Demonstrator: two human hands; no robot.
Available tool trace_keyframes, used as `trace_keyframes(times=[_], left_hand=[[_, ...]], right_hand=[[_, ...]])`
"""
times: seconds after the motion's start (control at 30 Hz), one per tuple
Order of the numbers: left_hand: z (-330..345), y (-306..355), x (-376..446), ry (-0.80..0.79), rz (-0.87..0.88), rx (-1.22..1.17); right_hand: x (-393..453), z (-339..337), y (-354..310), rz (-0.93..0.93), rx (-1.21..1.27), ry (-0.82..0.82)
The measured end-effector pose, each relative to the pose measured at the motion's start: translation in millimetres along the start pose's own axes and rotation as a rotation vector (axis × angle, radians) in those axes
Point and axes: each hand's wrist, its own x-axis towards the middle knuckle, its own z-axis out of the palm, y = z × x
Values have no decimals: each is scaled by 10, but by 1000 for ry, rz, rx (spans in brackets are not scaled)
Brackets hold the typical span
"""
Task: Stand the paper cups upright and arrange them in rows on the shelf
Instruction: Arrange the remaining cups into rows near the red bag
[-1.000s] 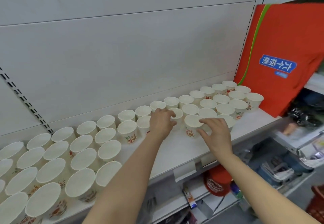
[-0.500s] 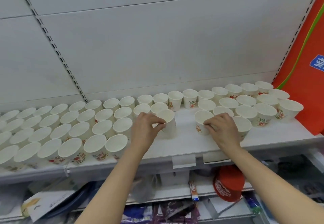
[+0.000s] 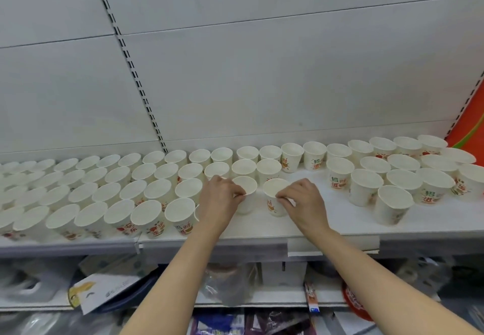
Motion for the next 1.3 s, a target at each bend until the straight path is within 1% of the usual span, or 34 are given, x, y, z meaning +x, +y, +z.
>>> trace_keyframes(times=[0.1,0.17,0.23,0.33,0.43,0.57,0.7,0.77,0.83,0.97,1.03,1.13,1.3], left_hand=[[40,-42,17,-59,-11,12],[54,-65,22,-104,-4,0],[57,-71,43,-143,14,-7],[81,-61,116,-154,23,-17],[110,-33,213,-195,-6,20],[108,11,312,-236,0,159],[167,-22,349,-215,7,179],[202,-48,335,-210,8,164],[217,-50,304,-179,10,96],[222,171,218,36,42,-263],[263,423,155,78,80,-384],[413,850,47,6,160,-458],[762,1455,42,-139,263,-411]], right_hand=[[11,70,-47,13,15,-8],[-3,68,-46,58,53,0],[-12,42,-52,168,105,-51],[13,66,-102,360,156,-135],[72,141,-157,470,187,-188],[144,239,-180,533,211,-221],[184,271,-218,525,219,-203],[170,258,-210,522,208,-189],[125,197,-184,517,208,-167],[-89,-51,-70,492,195,-75],[-234,-209,4,516,166,-8],[-460,-482,117,550,108,90],[-792,-934,422,565,15,225]])
